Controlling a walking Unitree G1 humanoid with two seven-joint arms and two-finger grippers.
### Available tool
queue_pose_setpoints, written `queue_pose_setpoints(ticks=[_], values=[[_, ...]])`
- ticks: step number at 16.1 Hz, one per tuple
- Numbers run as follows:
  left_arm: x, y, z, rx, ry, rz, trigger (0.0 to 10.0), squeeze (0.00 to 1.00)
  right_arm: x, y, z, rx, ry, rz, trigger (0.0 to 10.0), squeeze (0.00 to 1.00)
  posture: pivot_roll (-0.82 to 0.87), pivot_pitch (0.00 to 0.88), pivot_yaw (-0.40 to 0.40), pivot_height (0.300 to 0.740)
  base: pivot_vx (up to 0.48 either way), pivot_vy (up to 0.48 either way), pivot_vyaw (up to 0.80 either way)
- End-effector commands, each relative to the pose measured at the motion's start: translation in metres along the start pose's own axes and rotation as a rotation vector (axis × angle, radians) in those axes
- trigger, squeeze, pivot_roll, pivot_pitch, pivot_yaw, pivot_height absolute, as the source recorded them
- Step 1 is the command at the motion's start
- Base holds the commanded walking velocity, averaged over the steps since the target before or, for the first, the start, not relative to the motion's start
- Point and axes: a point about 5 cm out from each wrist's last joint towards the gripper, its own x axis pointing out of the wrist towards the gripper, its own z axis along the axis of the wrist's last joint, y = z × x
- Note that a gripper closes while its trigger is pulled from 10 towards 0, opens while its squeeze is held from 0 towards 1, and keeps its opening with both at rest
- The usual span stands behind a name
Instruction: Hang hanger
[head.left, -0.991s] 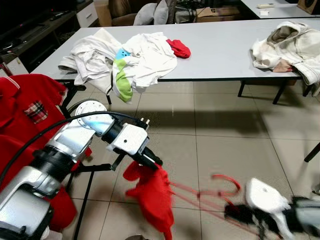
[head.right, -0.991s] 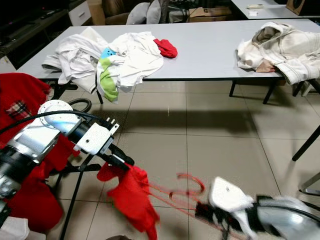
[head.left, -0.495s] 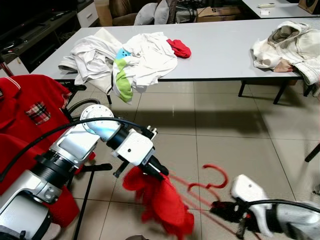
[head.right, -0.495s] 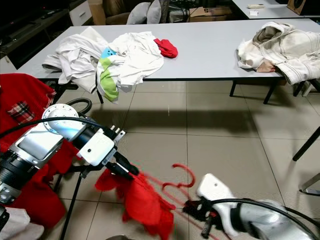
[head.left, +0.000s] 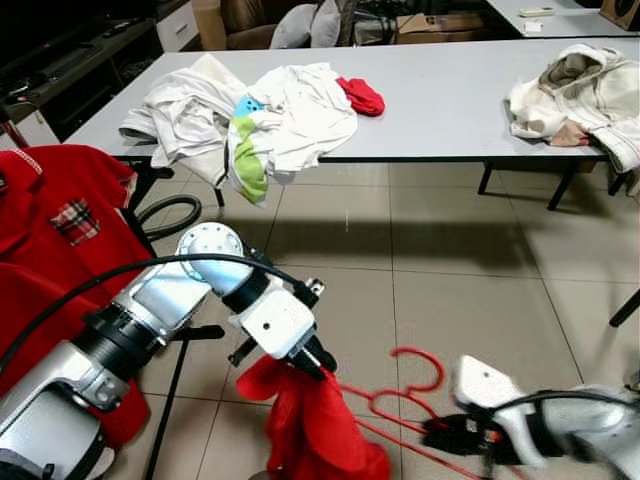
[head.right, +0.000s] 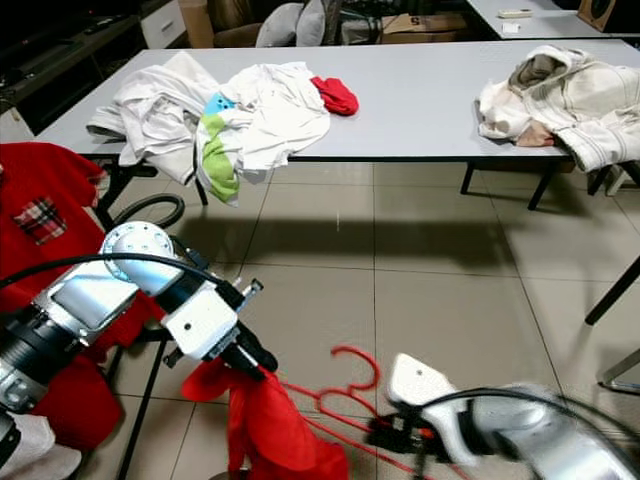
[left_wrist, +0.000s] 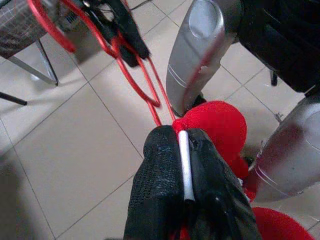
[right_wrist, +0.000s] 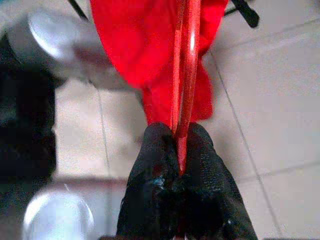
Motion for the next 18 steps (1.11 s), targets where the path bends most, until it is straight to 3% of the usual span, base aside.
queue_pose_setpoints(ticks=[1, 5, 8, 11, 16, 17, 18], values=[[-0.010, 0.005, 0.002, 0.013, 0.021, 0.013, 0.0, 0.00, -0.013, -0.009, 0.006, -0.076, -0.006, -0.014, 10.0, 0.00, -0.03, 0.000, 0.103, 0.740, 0.000, 0.000, 0.00], [-0.011, 0.004, 0.000, -0.010, 0.010, 0.012, 0.0, 0.00, -0.028, -0.016, 0.011, -0.121, -0.015, 0.015, 10.0, 0.00, -0.03, 0.000, 0.111, 0.740, 0.000, 0.000, 0.00], [0.000, 0.005, 0.005, 0.021, -0.012, -0.039, 0.0, 0.00, -0.002, -0.021, 0.013, -0.113, -0.016, 0.042, 10.0, 0.00, -0.03, 0.000, 0.121, 0.740, 0.000, 0.000, 0.00], [0.009, 0.008, 0.011, 0.071, -0.016, -0.096, 0.0, 0.00, 0.023, -0.029, 0.006, -0.080, 0.068, 0.077, 10.0, 0.00, -0.03, 0.000, 0.131, 0.740, 0.000, 0.000, 0.00], [0.010, 0.013, 0.024, 0.125, -0.036, -0.105, 0.0, 0.00, 0.039, -0.045, -0.003, 0.143, 0.054, -0.087, 10.0, 0.00, -0.03, 0.000, 0.130, 0.740, 0.000, 0.000, 0.00], [0.010, 0.014, 0.027, 0.137, -0.047, -0.096, 0.0, 0.00, 0.047, -0.049, 0.005, 0.287, -0.109, -0.161, 10.0, 0.00, -0.03, 0.000, 0.126, 0.740, 0.000, 0.000, 0.00], [0.010, 0.013, 0.026, 0.138, -0.046, -0.097, 0.0, 0.00, 0.049, -0.052, 0.014, 0.352, -0.206, -0.180, 10.0, 0.00, -0.02, 0.000, 0.126, 0.740, 0.000, 0.000, 0.00]])
